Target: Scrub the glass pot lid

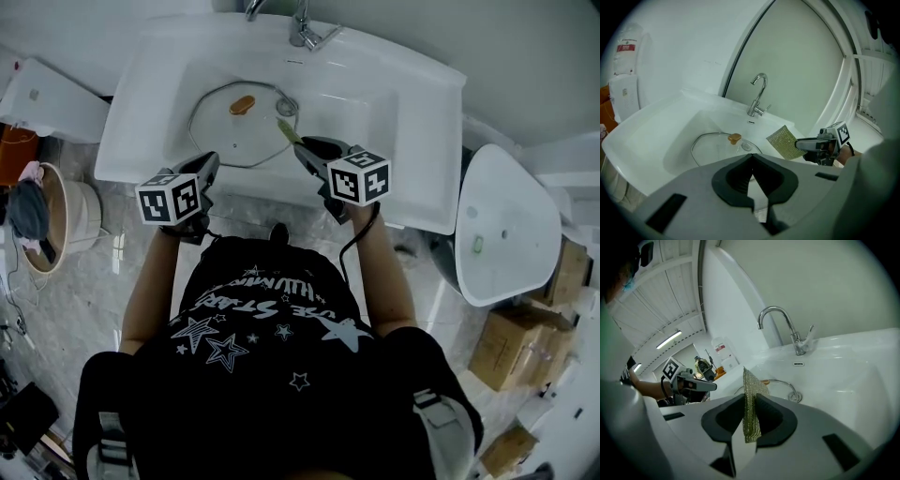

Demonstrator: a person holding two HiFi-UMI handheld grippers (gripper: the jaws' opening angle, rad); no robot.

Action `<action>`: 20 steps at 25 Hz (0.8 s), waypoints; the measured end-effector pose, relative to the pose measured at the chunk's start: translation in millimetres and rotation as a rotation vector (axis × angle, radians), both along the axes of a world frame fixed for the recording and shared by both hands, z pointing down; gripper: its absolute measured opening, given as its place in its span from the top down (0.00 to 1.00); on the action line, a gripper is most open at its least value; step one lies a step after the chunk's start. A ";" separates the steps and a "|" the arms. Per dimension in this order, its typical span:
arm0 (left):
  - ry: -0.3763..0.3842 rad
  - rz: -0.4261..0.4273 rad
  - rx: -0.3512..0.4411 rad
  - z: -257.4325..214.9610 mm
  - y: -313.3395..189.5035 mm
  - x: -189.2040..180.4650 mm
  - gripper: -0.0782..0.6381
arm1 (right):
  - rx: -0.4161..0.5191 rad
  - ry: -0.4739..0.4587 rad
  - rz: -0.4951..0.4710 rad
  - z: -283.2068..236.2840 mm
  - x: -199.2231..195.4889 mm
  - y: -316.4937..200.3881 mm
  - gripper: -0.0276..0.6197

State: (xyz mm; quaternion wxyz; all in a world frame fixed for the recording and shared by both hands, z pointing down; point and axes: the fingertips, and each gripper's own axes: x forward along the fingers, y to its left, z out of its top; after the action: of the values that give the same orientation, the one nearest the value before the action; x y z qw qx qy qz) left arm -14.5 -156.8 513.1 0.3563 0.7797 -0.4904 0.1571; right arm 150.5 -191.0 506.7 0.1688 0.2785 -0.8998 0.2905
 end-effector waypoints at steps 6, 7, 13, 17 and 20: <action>0.022 0.024 0.020 -4.1 -9.0 6.7 0.88 | -0.003 0.003 0.056 2.4 11.1 -6.9 0.84; 0.025 0.026 0.020 -4.3 -7.7 6.2 0.88 | -0.003 0.005 0.061 1.9 10.8 -6.5 0.84; 0.042 0.036 0.018 -5.9 5.0 -4.3 0.88 | -0.001 0.018 0.080 -1.6 1.5 5.9 0.85; 0.054 0.045 0.020 -8.2 15.8 -13.2 0.88 | 0.003 0.022 0.103 -6.6 -4.8 20.2 0.85; 0.062 0.057 0.017 -7.8 22.2 -15.2 0.88 | -0.003 0.028 0.123 -4.7 -5.7 29.8 0.85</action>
State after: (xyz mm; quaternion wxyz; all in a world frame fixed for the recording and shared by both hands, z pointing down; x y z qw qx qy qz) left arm -29.8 -134.6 505.3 0.3600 0.8009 -0.4578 0.1389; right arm 144.8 -161.2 502.0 0.1634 0.3371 -0.8781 0.2976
